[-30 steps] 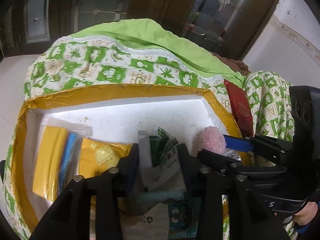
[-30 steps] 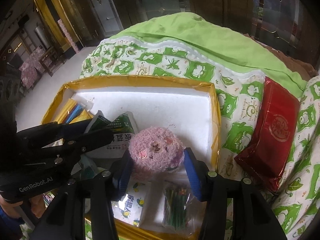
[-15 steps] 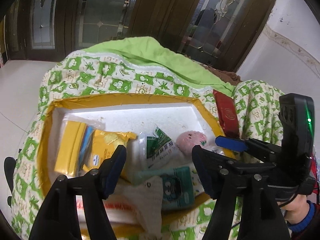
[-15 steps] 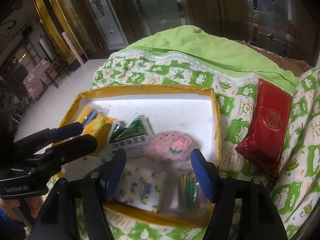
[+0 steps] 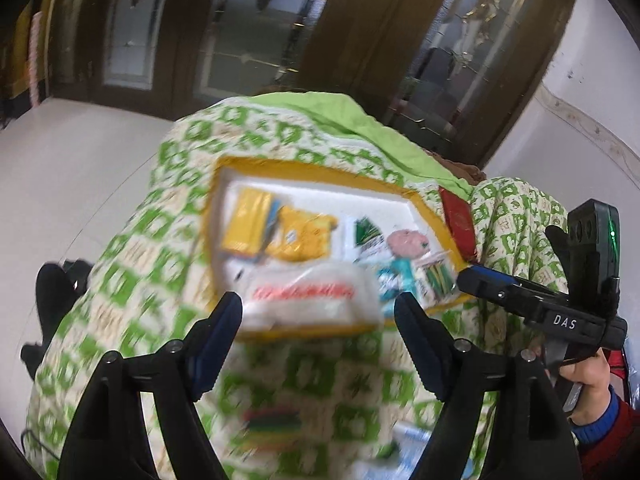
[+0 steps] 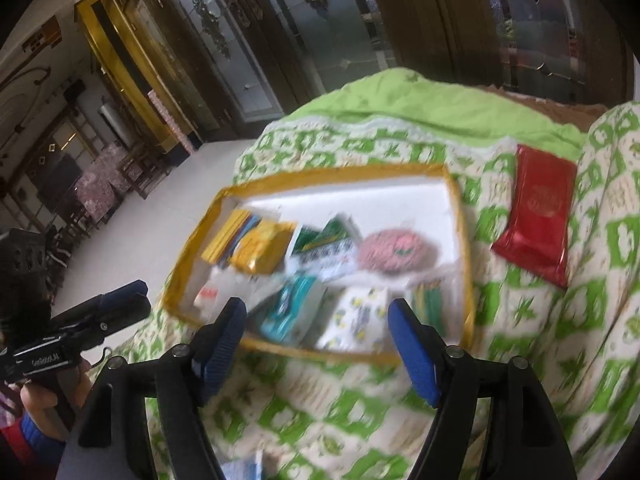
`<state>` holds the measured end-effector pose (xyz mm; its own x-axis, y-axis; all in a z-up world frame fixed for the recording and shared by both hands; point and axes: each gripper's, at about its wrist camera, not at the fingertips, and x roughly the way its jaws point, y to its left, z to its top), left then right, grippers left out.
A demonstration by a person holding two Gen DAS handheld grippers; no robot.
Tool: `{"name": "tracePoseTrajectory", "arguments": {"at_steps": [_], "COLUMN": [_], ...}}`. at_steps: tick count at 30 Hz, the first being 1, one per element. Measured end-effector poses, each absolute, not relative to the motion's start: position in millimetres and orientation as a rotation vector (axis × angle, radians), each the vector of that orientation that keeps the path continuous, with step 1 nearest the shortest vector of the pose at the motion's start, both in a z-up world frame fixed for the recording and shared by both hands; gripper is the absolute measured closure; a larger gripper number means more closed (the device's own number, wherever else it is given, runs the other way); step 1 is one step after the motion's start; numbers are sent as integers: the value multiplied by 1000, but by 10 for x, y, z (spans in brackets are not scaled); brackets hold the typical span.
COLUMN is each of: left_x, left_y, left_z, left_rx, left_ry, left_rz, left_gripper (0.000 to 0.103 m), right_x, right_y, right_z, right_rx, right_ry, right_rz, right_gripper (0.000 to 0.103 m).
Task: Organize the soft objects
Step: 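Move both open tools back toward the remaining items on the quilt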
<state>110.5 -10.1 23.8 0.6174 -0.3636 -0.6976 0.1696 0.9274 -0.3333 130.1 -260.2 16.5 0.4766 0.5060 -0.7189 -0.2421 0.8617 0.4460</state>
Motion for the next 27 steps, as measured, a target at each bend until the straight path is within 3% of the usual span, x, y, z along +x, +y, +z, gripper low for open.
{"name": "tracePoseTrajectory", "arguments": {"at_steps": [10, 27], "left_x": [547, 203], "left_y": [150, -586], "left_z": [-136, -266], "left_rx": [-299, -70], "left_ry": [911, 1035], "left_rz": [-264, -606], "left_gripper": [25, 25], "right_x": [846, 256], "right_y": [-2348, -2561], "right_z": [65, 66], "right_rx": [269, 264], "right_ry": [1026, 1213], "right_rz": [542, 596], "right_gripper": [25, 26]}}
